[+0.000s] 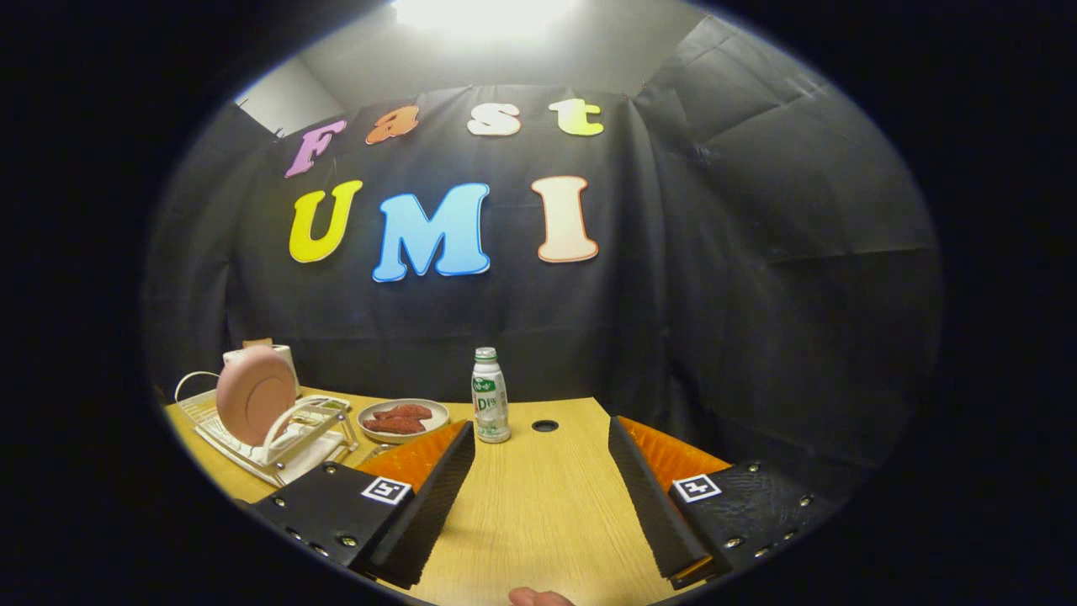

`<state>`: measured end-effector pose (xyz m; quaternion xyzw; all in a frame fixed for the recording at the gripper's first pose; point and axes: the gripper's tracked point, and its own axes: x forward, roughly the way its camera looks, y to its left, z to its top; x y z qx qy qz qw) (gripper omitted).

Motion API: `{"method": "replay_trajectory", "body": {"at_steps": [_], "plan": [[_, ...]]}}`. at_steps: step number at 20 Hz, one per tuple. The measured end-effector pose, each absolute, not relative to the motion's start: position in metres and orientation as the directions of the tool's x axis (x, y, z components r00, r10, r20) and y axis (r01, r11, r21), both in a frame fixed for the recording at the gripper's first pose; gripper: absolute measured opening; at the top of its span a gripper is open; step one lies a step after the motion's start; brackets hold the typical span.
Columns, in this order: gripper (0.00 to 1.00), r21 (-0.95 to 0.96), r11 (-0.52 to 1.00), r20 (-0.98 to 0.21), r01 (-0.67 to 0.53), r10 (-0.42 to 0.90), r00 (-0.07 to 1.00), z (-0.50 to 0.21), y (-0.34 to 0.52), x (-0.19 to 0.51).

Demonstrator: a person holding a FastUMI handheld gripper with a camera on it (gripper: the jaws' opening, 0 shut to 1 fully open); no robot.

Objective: Take the plate from the dish rack, then take the spoon from the basket and place it into the plate.

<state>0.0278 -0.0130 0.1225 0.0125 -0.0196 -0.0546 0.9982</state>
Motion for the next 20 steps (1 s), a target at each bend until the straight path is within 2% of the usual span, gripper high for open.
{"method": "replay_trajectory", "body": {"at_steps": [7,16,20], "plan": [[0.97,0.04,0.998,0.083,0.05,-0.054,0.995,0.23,0.079,-0.005],[0.97,0.037,0.996,0.06,-0.081,0.079,0.995,0.278,0.214,0.017],[0.97,0.034,0.992,-0.034,-0.123,0.124,0.992,0.267,0.257,0.036]]}}
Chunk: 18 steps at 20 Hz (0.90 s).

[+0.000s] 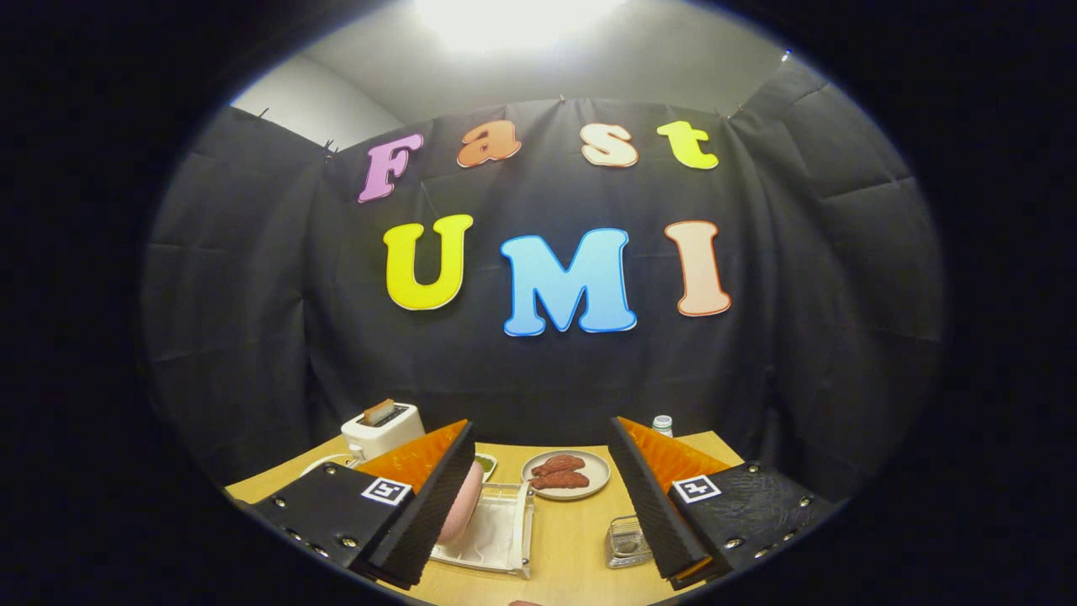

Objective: Take the plate from the dish rack, then take the spoon from the basket and place it into the plate.

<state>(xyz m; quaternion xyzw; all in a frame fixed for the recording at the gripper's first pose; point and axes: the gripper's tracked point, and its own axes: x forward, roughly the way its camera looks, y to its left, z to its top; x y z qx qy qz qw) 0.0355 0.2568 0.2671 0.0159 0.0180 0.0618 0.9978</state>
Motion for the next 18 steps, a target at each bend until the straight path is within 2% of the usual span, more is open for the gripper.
{"method": "replay_trajectory", "body": {"at_steps": [7,15,16,18], "plan": [[0.97,0.018,0.986,-0.323,-0.166,0.163,0.932,0.213,0.316,0.076],[0.97,-0.059,0.996,-0.517,-0.065,0.025,0.856,0.159,0.342,0.109],[0.9,-0.053,0.997,-0.539,-0.051,0.015,0.842,0.153,0.345,0.113],[0.85,-0.05,0.998,-0.582,-0.027,-0.008,0.813,0.14,0.349,0.12]]}}
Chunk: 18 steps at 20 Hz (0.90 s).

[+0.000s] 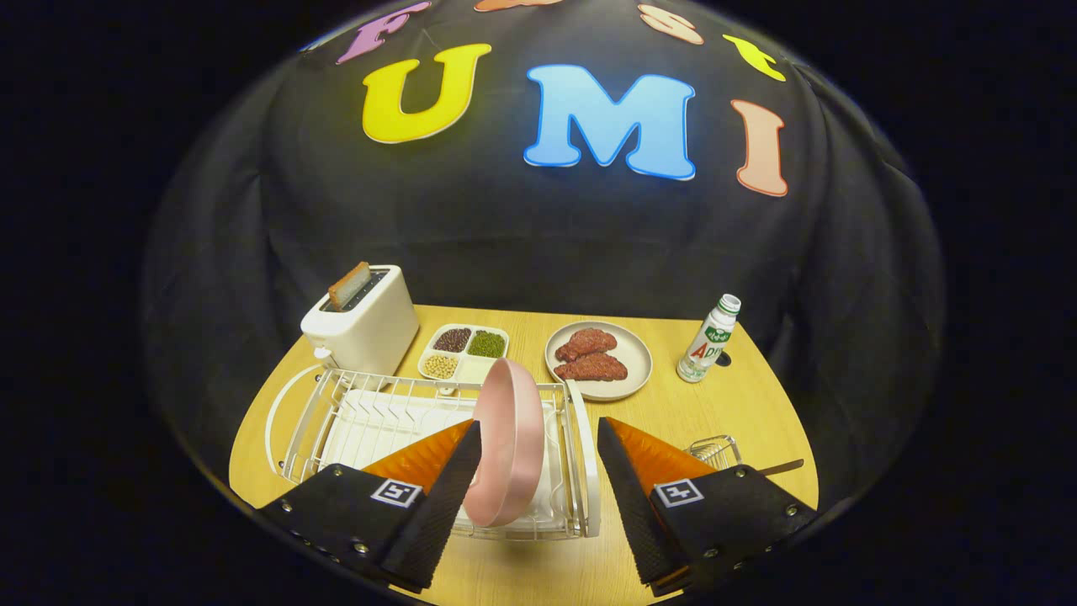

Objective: Take the plate from the dish rack, then take the spoon from the basket and place it into the plate.

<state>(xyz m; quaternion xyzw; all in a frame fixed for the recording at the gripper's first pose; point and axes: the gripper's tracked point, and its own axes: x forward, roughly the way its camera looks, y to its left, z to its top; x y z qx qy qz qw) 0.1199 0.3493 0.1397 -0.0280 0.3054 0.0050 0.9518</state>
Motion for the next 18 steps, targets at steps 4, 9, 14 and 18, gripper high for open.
{"method": "replay_trajectory", "body": {"at_steps": [4,9,14,18], "plan": [[0.74,-0.107,0.993,-0.629,0.056,-0.111,0.769,0.121,0.341,0.134],[0.33,-0.13,0.983,-0.707,0.127,-0.182,0.684,0.095,0.343,0.139],[0.08,-0.229,0.965,-0.711,0.13,-0.257,0.655,0.09,0.344,0.136],[0.08,-0.314,0.934,-0.667,0.167,-0.343,0.661,0.109,0.348,0.133]]}}
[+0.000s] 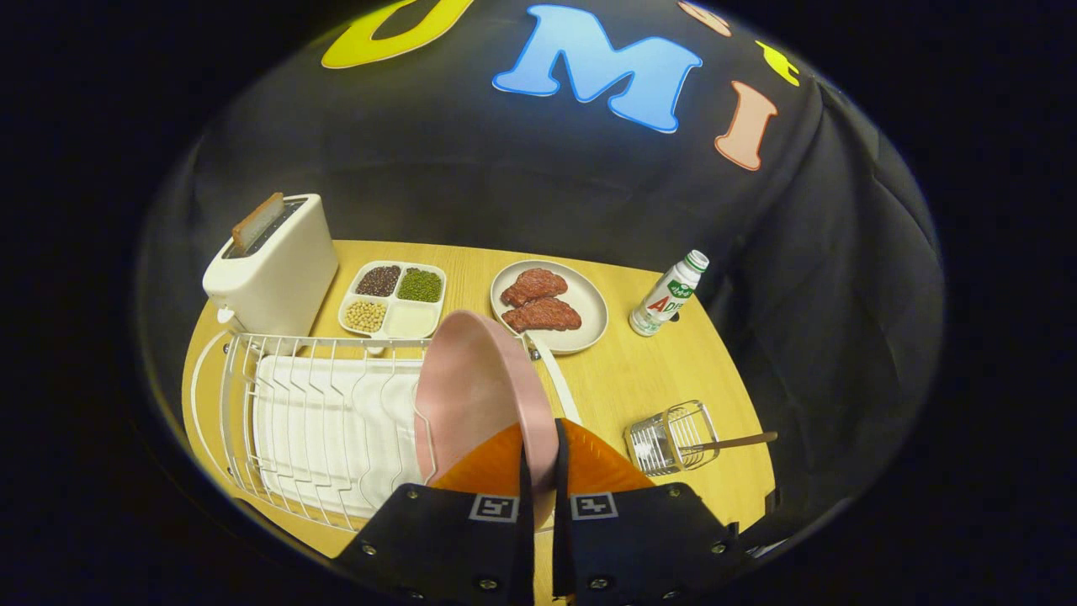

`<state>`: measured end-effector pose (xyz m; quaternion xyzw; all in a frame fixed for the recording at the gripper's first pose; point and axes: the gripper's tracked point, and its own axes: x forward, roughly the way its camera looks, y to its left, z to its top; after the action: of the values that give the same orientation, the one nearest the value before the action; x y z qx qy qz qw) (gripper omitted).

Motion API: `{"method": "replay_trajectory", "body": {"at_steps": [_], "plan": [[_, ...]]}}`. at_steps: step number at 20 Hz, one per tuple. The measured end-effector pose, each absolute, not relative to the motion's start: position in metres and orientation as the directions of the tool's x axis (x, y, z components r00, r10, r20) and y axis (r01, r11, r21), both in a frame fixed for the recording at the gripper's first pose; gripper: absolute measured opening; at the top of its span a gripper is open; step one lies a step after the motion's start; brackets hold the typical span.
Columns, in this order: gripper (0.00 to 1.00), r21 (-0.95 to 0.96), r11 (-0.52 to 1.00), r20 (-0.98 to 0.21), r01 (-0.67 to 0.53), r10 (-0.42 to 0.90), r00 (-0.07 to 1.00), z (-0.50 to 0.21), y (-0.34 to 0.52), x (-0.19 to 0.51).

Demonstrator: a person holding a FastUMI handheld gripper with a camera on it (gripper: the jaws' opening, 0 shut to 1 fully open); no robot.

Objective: Take the plate from the dish rack, then take the spoon from the basket and place it into the plate.

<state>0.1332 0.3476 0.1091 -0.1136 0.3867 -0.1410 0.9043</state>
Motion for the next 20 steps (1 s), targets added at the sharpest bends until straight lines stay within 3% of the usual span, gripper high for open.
{"method": "replay_trajectory", "body": {"at_steps": [7,14,18,20], "plan": [[0.08,-0.343,0.914,-0.649,0.215,-0.396,0.65,0.113,0.35,0.129],[0.08,-0.483,0.852,-0.518,0.203,-0.464,0.719,0.122,0.373,0.141],[0.08,-0.536,0.803,-0.418,0.262,-0.522,0.744,0.151,0.359,0.135],[0.08,-0.467,0.846,-0.458,0.256,-0.479,0.749,0.153,0.359,0.132]]}}
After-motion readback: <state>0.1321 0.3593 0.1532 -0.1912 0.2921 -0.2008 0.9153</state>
